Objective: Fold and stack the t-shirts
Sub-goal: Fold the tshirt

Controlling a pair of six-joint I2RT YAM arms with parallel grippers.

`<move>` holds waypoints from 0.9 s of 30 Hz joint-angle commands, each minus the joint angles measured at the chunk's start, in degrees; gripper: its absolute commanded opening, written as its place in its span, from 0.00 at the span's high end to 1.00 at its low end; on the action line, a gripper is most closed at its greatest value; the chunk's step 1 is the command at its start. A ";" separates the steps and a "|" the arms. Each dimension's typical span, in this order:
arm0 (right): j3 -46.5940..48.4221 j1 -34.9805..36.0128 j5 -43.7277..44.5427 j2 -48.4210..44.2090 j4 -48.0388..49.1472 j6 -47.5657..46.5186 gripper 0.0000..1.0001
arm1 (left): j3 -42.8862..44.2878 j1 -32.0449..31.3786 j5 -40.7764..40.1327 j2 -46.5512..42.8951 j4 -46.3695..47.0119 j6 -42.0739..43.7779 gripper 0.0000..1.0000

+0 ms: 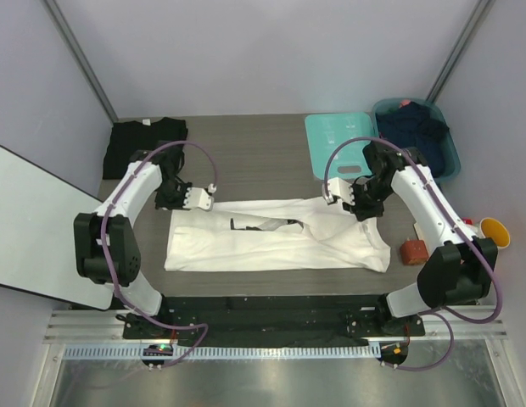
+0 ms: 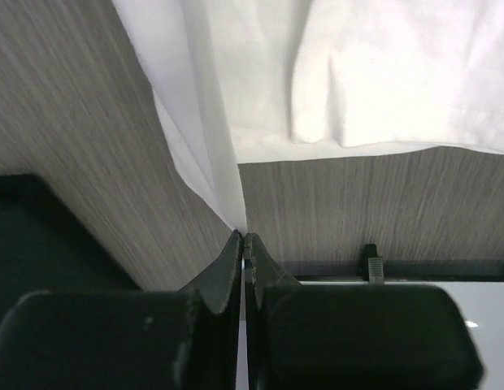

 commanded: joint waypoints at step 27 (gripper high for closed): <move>-5.16 -1.65 4.04 -1.11 -9.28 -15.68 0.99 | -4.37 -3.96 -1.15 0.12 -7.99 2.41 1.00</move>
